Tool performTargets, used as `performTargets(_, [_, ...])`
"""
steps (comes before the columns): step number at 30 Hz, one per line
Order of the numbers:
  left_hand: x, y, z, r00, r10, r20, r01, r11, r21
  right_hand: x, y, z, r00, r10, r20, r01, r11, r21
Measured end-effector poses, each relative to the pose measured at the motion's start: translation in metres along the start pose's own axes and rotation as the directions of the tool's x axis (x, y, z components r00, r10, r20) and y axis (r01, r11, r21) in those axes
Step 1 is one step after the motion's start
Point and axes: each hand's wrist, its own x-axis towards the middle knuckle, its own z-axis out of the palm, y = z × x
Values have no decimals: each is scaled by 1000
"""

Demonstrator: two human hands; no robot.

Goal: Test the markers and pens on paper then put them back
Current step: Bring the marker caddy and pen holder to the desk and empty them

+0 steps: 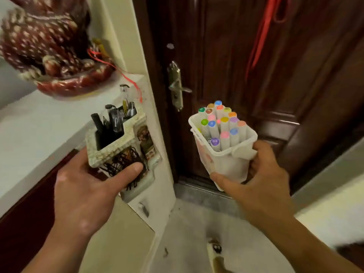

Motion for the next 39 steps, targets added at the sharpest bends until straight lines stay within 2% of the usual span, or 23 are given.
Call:
performTargets(3, [-32,4,34,979,4,202,10,998,-69,-65,16,-51,990,102,-100,-111,990,-87])
performTargets(7, [-90,11,92,889,59,453,-18,995,-96,-149,39,-117,934,229,-275,-278,947,-158])
performTargets(10, [-144,25,139,779,142,611,-91,989,-113,-217,55,-169,843,331,-424,-426,892,-153])
performTargets(15, [-250,72,207,575,228,786,-135,974,-184,-336,83,-255,636,424,-645,-618,780,-97])
performTargets(20, [-382,134,268,401,312,862,-160,950,-269,-454,106,-347,465,441,-767,-701,713,-15])
performTargets(24, [-498,185,309,300,352,887,-159,935,-317,-537,121,-421,366,450,-814,-740,672,39])
performTargets(28, [-586,232,345,150,360,921,-159,928,-337,-598,139,-481,275,460,-844,-768,634,96])
performTargets(32, [-651,274,391,23,402,916,-166,905,-393,-637,166,-535,174,451,-875,-782,604,156])
performTargets(36, [-711,318,453,-73,423,903,-165,888,-429,-656,206,-593,60,442,-895,-794,564,226])
performTargets(39, [-754,354,509,-140,448,883,-136,874,-466,-656,239,-644,23,431,-902,-807,541,238])
